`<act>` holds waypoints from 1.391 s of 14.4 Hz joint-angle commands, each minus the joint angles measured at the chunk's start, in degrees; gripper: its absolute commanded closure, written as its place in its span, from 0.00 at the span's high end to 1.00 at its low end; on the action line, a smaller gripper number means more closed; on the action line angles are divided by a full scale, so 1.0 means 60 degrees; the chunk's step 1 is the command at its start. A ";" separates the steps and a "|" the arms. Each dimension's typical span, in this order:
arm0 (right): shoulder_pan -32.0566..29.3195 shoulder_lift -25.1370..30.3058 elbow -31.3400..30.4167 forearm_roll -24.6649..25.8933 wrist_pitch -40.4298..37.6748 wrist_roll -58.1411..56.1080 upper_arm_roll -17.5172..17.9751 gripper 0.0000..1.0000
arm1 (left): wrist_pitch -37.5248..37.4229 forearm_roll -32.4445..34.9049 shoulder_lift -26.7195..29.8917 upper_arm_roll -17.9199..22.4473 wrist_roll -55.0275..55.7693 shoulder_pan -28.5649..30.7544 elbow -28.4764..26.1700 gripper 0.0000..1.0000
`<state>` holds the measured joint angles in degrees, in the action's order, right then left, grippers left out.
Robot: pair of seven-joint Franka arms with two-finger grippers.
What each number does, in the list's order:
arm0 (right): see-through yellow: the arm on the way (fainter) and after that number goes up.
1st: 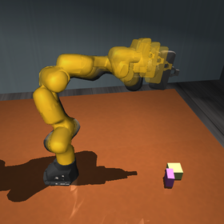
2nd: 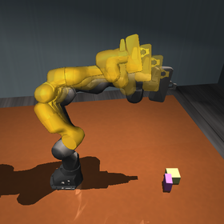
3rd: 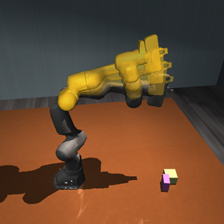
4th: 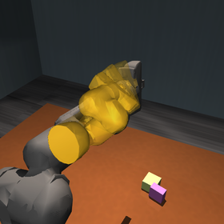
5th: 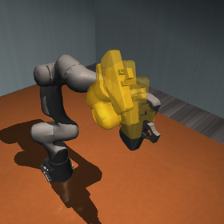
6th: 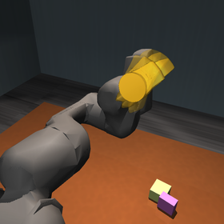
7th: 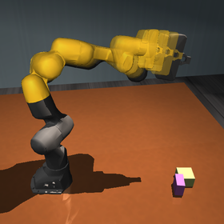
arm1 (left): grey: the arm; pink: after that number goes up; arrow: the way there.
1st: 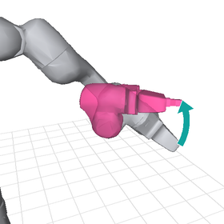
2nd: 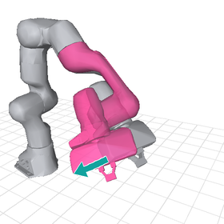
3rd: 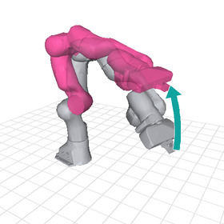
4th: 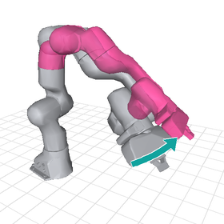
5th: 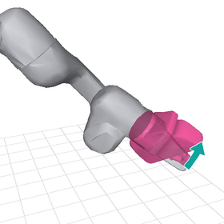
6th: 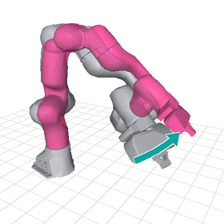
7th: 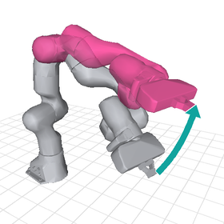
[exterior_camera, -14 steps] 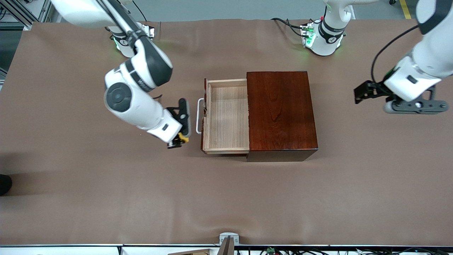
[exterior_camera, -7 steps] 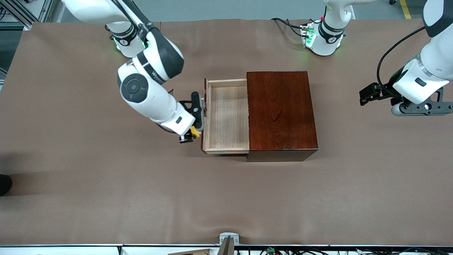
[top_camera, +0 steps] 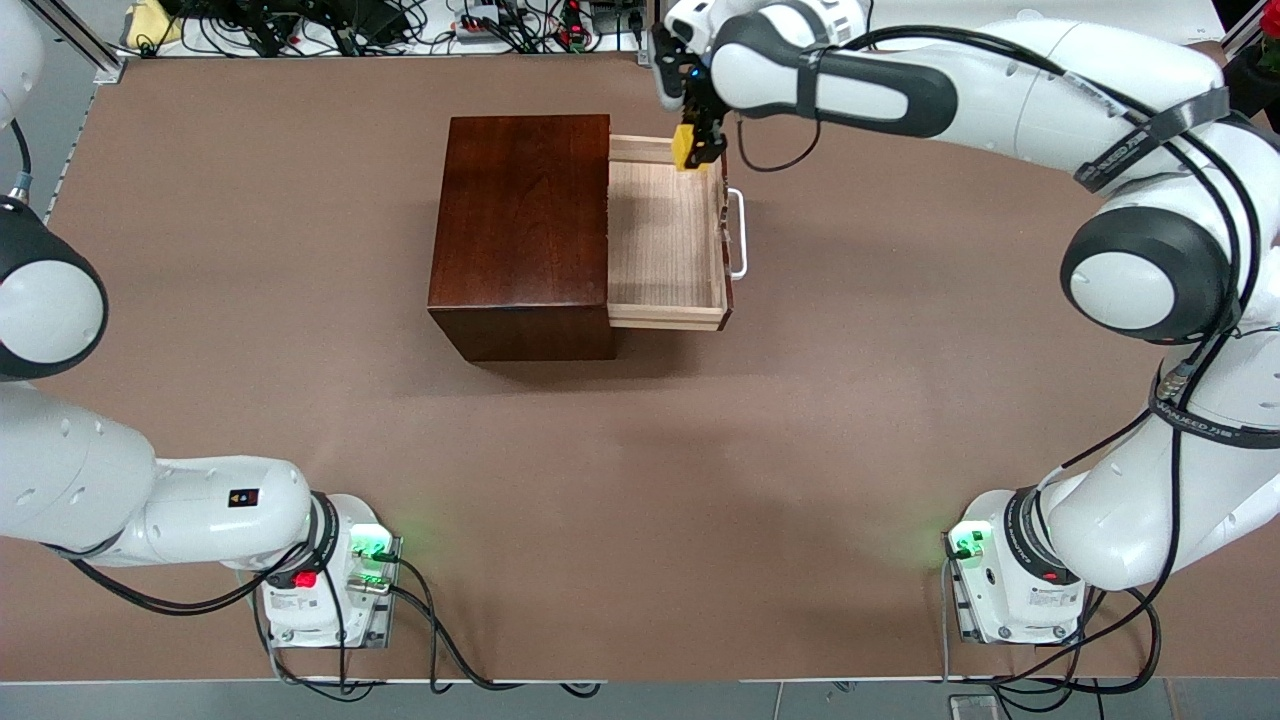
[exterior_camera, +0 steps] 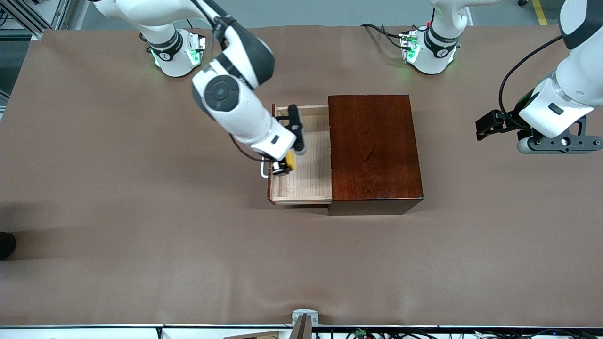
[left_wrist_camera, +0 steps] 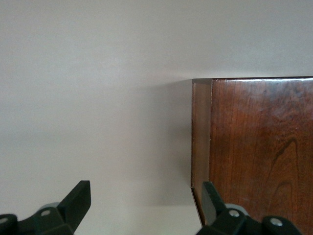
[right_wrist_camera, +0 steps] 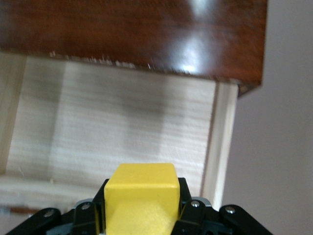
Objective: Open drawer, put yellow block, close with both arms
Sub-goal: 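Lower the yellow cube into the open drawer and open the right gripper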
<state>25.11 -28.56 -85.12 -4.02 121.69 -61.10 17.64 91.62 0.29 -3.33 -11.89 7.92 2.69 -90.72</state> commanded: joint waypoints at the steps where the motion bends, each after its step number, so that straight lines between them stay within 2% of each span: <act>1: 0.0443 -0.0688 0.0768 0.0376 0.0064 0.0267 -0.0099 0.00 | 0.0067 0.0054 -0.0016 -0.0055 0.0056 0.0007 -0.0012 1.00; 5: 0.0898 -0.0893 0.0799 0.0610 0.0314 0.0662 -0.0113 0.00 | 0.0067 0.0040 -0.0016 -0.0055 0.0056 -0.0008 -0.0012 1.00; 15: 0.0913 -0.1348 0.0536 0.0860 0.0240 0.0677 -0.0128 0.00 | 0.0053 0.0040 -0.0045 -0.0069 0.0056 -0.0067 -0.0012 1.00; 20: 0.1103 -0.1612 0.0520 0.1415 0.0270 0.1552 -0.0187 0.00 | 0.0053 0.0040 -0.0030 -0.0069 0.0056 -0.0067 -0.0012 1.00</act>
<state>30.24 -37.92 -82.47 2.25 123.67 -56.03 17.08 91.62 0.29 -3.60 -12.12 7.93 2.33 -90.76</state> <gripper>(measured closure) 0.445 0.000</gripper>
